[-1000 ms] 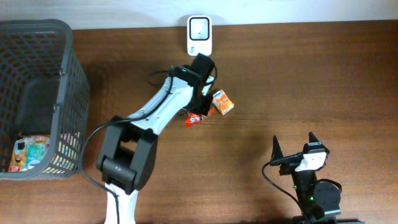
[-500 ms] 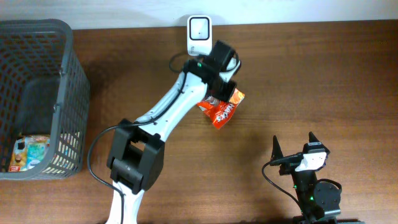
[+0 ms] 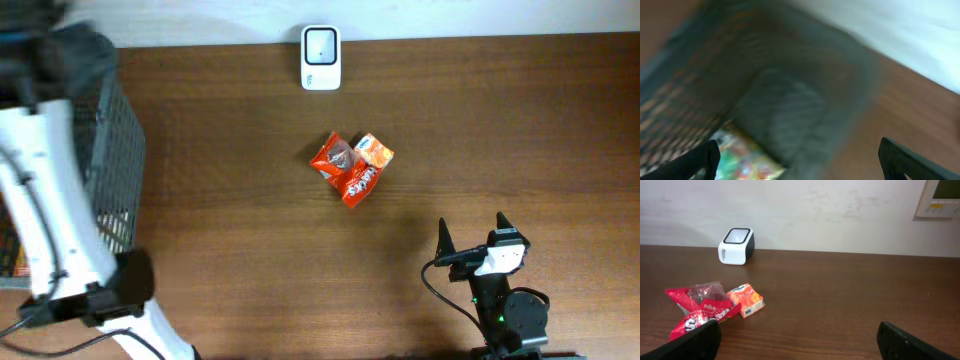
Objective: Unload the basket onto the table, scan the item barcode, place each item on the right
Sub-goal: 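Reach the left gripper into the basket and grasp the green tissue pack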
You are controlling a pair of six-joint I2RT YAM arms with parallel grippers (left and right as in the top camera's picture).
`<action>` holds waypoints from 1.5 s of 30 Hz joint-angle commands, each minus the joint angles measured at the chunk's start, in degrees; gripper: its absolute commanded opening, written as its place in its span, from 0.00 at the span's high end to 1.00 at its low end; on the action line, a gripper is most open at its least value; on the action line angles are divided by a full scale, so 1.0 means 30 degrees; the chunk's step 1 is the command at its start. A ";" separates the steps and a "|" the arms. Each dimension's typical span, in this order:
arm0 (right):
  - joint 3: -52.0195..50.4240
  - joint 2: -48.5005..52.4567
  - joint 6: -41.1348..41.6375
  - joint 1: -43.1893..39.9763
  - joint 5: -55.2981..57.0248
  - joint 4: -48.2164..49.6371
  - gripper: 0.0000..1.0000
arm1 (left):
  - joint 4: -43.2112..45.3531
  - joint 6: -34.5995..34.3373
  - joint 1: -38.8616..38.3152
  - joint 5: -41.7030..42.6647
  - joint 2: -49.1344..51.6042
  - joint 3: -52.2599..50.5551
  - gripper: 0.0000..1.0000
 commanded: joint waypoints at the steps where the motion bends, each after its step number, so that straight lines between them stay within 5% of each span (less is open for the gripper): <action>1: -0.0102 -0.0109 0.0146 -0.0058 0.0102 -0.0138 0.01 | -0.1749 -0.2186 0.3585 0.0153 -0.0189 0.0066 0.00; 5: -0.0102 -0.0109 0.0146 -0.0058 0.0102 -0.0138 0.02 | -0.2142 -0.2222 0.6557 0.2011 -0.0189 -0.1042 0.01; 9: -0.0102 -0.0109 0.0146 -0.0058 0.0102 -0.0138 0.02 | -0.1953 -0.1953 0.6936 0.1996 -0.0189 -0.5209 0.01; 17: -0.0102 -0.0109 0.0146 -0.0058 0.0102 -0.0138 0.02 | 0.5085 -0.1953 0.6936 0.2004 -0.0189 -1.7391 0.01; 21: -0.0102 -0.0109 0.0146 -0.0058 0.0102 -0.0138 0.02 | 0.7198 -0.1967 0.6936 0.1552 -0.0189 -1.9496 0.06; 25: -0.0102 -0.0109 0.0146 -0.0058 0.0102 -0.0138 0.02 | 0.7592 -0.3971 0.6943 -0.2025 -0.0189 -2.0451 0.08; 31: -0.0102 -0.0109 0.0146 -0.0058 0.0102 -0.0138 0.02 | 0.7956 -0.3978 0.6943 -0.2375 0.0029 -2.0487 0.12; 34: -0.0102 -0.0109 0.0146 -0.0058 0.0102 -0.0138 0.01 | 0.8262 -0.3971 0.6943 -0.2368 0.0066 -2.0626 0.34; 40: -0.0102 -0.0109 0.0146 -0.0058 0.0102 -0.0138 0.02 | 1.0207 -0.3971 0.6943 -0.2382 0.0066 -2.2935 0.38; 45: -0.0102 -0.0109 0.0146 -0.0058 0.0102 -0.0138 0.01 | 1.0863 -0.3949 0.6936 -0.2382 0.0022 -2.3023 0.84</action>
